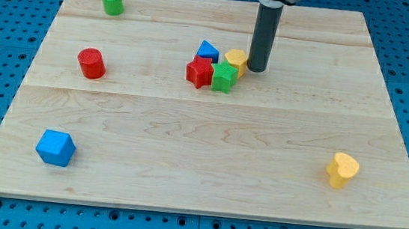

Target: Move the yellow heart to the bottom center of the board

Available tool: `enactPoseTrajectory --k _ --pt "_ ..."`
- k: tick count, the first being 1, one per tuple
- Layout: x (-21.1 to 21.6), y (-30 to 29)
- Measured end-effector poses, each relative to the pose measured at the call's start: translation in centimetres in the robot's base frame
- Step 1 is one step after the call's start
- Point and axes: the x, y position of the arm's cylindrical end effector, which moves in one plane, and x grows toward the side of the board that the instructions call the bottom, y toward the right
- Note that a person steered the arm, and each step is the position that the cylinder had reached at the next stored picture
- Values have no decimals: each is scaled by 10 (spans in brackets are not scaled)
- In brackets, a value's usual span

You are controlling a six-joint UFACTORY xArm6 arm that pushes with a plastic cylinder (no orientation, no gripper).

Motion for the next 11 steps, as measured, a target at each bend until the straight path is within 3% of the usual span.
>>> enactPoseTrajectory --k 3,4,5,6,7,8,9,11 --pt "-6 -11" --pt "-3 52" --pt "3 152" --pt "39 210" --pt "116 196" --pt "162 152" --pt "194 132" --pt "210 64"
